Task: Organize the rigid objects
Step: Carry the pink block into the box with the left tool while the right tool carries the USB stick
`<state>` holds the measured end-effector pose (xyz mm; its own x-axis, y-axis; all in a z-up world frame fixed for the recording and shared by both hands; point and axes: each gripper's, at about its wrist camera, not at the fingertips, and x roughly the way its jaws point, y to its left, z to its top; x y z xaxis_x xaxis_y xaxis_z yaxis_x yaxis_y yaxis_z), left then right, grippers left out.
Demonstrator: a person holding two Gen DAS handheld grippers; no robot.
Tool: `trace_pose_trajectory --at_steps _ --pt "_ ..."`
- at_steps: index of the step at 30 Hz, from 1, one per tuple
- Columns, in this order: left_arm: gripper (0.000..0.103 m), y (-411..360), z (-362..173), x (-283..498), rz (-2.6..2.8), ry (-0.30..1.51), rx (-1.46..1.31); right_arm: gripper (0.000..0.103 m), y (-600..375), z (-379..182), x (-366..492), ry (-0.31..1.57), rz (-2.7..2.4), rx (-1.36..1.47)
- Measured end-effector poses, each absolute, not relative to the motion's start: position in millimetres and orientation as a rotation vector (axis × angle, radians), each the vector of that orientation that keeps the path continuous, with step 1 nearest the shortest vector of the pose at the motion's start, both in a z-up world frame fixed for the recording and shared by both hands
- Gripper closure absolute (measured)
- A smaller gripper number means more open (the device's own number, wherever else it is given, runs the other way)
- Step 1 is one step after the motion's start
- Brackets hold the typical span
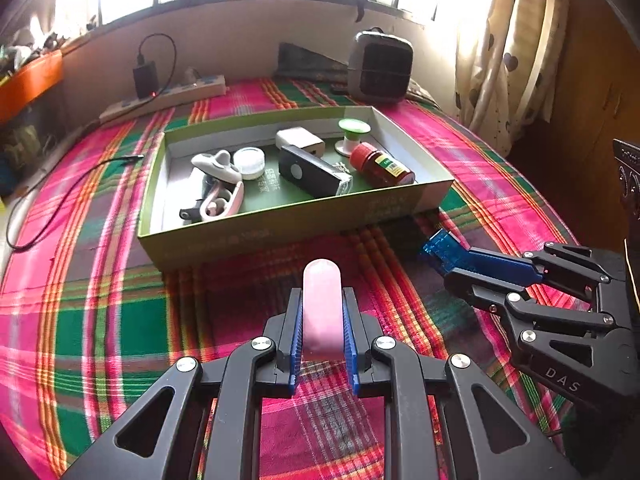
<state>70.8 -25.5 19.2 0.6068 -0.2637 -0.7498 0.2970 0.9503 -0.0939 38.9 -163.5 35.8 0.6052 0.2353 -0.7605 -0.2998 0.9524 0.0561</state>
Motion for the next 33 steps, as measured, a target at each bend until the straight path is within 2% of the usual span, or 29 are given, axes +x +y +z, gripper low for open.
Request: trace_pose_trajectory --at_steps 19,33 --pt "0.086 -8.2 47.1 60.1 -0.307 0.784 0.025 0.080 -158.6 62.2 30.2 0.786 0.297 -0.052" --pt "0.086 9.0 58.0 80.7 -0.285 0.761 -0.019 0.080 -152.1 72.4 43.3 0.760 0.298 -0.055"
